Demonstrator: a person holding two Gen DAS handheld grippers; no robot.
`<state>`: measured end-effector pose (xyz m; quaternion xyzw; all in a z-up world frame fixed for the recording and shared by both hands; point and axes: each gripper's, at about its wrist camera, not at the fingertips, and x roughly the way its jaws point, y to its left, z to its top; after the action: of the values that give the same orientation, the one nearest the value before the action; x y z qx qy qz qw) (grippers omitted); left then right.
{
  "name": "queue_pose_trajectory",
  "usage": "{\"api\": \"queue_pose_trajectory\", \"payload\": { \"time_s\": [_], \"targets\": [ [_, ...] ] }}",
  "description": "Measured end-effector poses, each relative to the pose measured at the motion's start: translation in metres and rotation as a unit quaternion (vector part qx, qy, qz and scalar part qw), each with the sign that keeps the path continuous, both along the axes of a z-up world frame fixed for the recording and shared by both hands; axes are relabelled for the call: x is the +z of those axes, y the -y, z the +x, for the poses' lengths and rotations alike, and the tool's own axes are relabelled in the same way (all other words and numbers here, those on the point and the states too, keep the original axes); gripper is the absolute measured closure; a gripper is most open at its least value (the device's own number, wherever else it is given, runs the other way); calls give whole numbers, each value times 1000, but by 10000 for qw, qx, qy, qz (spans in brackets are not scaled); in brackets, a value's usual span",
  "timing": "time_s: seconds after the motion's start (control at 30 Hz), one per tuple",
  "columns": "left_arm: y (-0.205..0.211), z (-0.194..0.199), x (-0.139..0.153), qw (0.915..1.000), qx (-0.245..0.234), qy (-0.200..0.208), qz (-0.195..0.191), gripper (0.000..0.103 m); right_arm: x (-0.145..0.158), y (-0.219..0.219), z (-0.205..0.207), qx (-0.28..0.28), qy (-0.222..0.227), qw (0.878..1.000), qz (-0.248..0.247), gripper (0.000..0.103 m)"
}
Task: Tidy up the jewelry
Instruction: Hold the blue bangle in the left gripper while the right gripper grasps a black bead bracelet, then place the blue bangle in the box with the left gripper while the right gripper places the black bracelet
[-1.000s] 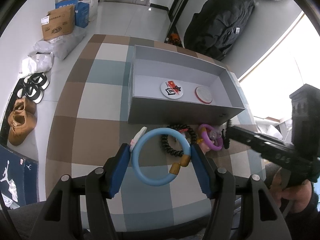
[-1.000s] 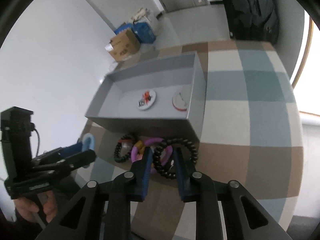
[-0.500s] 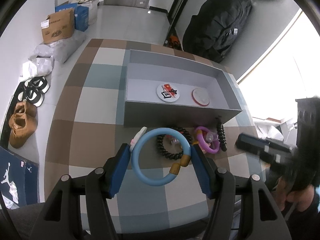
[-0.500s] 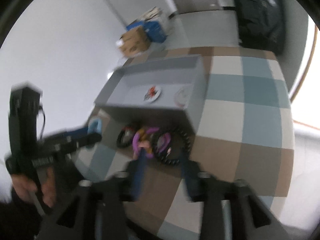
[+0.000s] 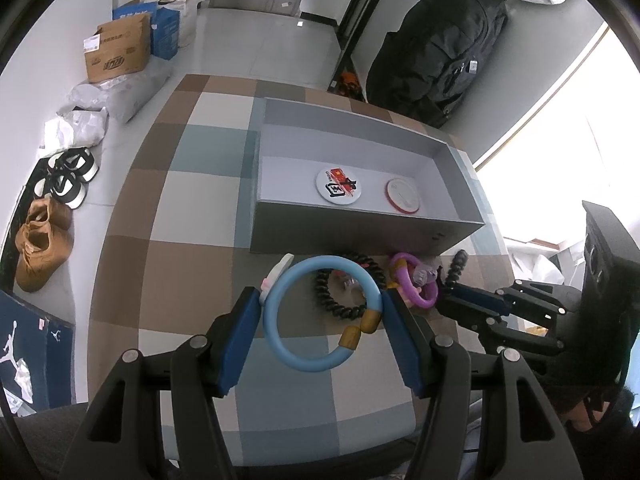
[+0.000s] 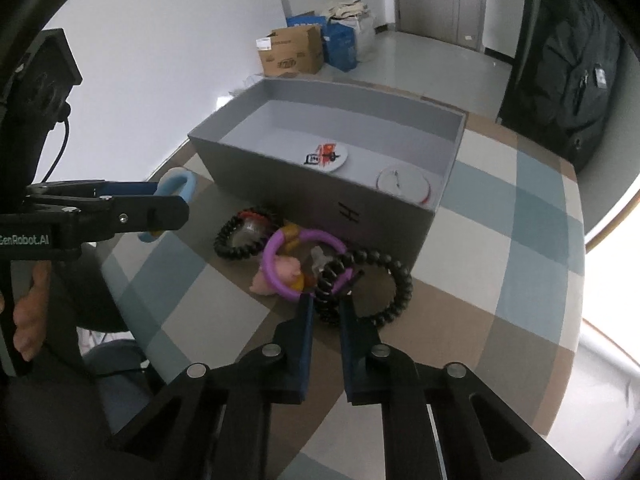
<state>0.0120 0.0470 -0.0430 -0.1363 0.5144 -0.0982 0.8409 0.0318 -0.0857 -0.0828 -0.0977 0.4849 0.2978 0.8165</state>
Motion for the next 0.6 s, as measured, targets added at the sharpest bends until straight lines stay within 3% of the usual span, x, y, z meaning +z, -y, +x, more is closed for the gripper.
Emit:
{"api": "queue_pose_trajectory", "payload": {
  "time_s": [0.33, 0.6],
  "targets": [
    [-6, -3, 11, 9996, 18, 201, -193, 46, 17, 26, 6, -354, -384, 9942, 938, 95],
    [-3, 3, 20, 9987, 51, 319, -405, 46, 22, 50, 18, -777, -852, 9782, 1727, 95]
  ]
}}
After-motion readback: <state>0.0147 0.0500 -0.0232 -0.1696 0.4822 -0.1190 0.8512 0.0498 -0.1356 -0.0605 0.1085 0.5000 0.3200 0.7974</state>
